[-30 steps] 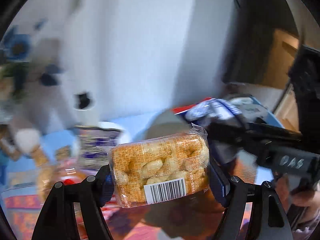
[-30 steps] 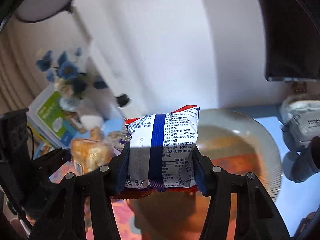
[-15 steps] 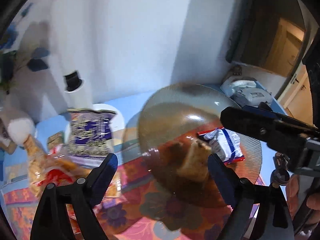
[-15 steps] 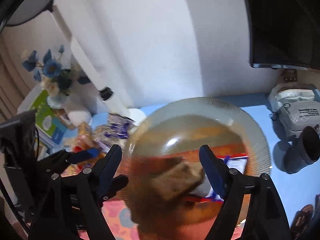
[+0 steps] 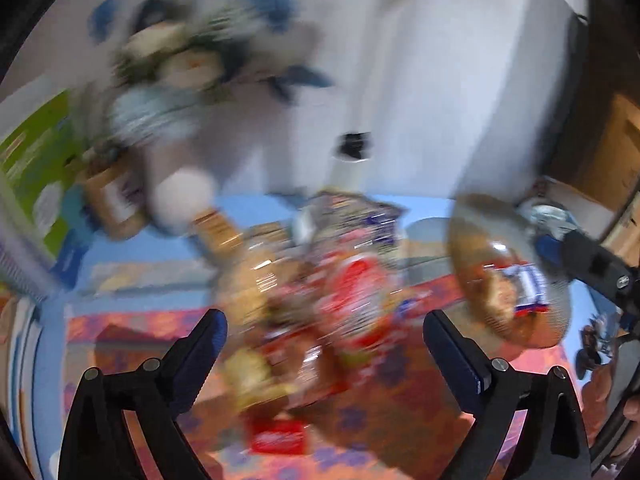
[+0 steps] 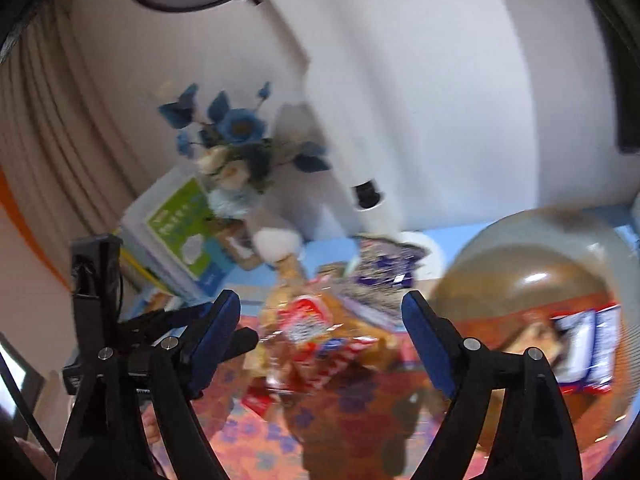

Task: Organize snacks
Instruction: 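Carry both packs to the amber bowl and release them inside, then grasp the red-white striped bread bag with the right gripper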

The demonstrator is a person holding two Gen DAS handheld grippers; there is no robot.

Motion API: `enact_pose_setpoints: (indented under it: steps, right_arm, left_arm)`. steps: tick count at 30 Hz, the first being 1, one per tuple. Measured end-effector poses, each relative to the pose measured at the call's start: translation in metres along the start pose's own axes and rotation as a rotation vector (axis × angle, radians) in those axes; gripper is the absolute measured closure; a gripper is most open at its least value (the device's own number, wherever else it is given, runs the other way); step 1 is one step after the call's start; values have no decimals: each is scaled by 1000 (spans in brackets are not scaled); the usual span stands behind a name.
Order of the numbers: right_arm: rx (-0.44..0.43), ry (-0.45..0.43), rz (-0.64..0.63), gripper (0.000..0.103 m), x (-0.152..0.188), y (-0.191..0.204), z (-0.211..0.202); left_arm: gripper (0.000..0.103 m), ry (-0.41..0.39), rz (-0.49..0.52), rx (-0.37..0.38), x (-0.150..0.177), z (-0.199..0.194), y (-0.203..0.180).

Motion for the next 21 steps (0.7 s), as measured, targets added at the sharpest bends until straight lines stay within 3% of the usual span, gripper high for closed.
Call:
enact_pose_setpoints:
  steps: [6,11,14,17,21]
  right_arm:
    - [-66,26,72,9,32,21,32]
    - [-16,11,-30,8,59,25,55]
    - [26,-12,-128,0,70,26,66]
    - [66,-27,-215,0,77,25,78]
    - [109,-36,-272,0,81,17,97]
  left_arm:
    - [4,63,-107,-84,55,3,63]
    - [4,113,-204,-63,104,15,73]
    - [4,119,-237,-36,127,21,67]
    - [4,116,-229,-30,140,26,58]
    - [2,95,-121,-90,143,32,50]
Point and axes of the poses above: each gripper's, at about its wrist camera, not at the fingertips, and z roughly the way its jaws point, y to its left, x to its underside, the point moved 10 cm from there along z, roughly the way its jaws point, and after that the axes turned 11 degrees about -y, right-handed, at the moved point
